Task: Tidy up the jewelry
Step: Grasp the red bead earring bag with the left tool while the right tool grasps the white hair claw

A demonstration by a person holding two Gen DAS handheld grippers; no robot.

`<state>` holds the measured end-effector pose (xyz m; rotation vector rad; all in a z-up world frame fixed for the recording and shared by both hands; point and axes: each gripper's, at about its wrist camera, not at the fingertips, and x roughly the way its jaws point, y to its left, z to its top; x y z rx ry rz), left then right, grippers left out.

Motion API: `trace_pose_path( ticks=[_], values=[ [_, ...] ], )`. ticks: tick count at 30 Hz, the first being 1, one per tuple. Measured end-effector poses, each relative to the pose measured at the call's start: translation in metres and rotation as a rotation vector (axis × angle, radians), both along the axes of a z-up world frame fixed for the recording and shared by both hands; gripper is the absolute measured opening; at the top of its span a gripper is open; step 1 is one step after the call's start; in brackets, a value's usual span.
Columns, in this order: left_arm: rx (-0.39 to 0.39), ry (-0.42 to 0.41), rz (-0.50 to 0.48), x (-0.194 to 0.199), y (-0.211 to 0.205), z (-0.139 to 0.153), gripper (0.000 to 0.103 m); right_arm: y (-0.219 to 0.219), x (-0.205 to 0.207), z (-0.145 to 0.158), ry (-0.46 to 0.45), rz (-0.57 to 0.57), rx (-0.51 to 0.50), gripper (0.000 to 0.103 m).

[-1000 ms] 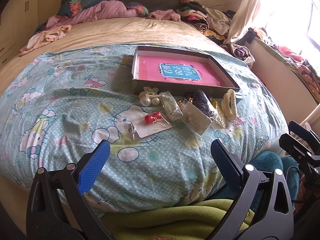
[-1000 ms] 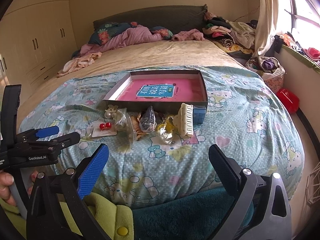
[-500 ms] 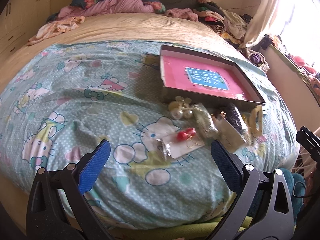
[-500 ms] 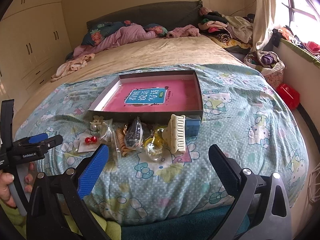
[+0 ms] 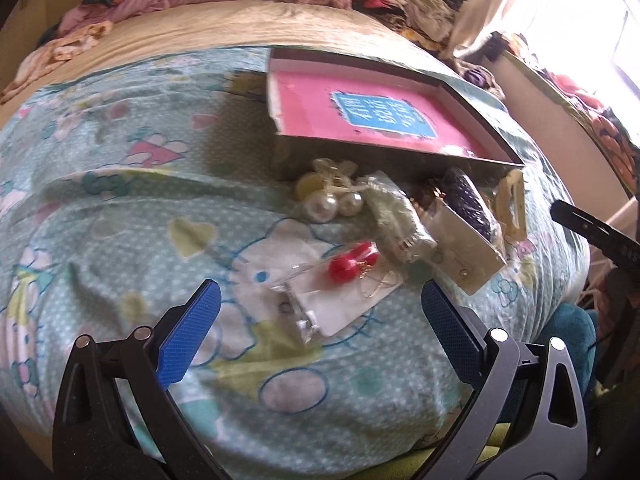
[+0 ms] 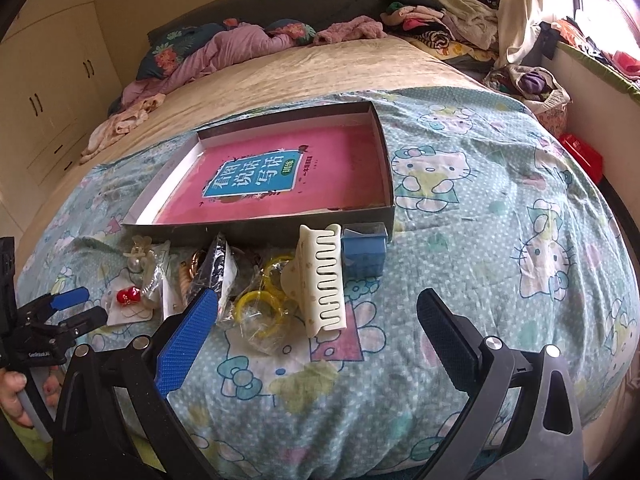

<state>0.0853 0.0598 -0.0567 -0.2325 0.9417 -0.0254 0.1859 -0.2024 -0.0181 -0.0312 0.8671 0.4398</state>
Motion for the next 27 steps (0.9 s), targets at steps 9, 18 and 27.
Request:
trace_pose_path(
  ticks=[9, 18, 27],
  values=[
    [0.112, 0.011, -0.094, 0.024, -0.023, -0.023, 0.094, 0.009, 0.022, -0.026, 0.098, 0.033, 0.011, 0.077],
    [0.165, -0.023, -0.106, 0.030, -0.033, -0.022, 0.076, 0.012, 0.038, -0.043, 0.167, 0.043, 0.066, 0.044],
    [0.096, -0.051, -0.105, 0.021, -0.024, -0.015, 0.045, -0.002, 0.034, -0.032, 0.124, 0.064, 0.172, 0.026]
  ],
)
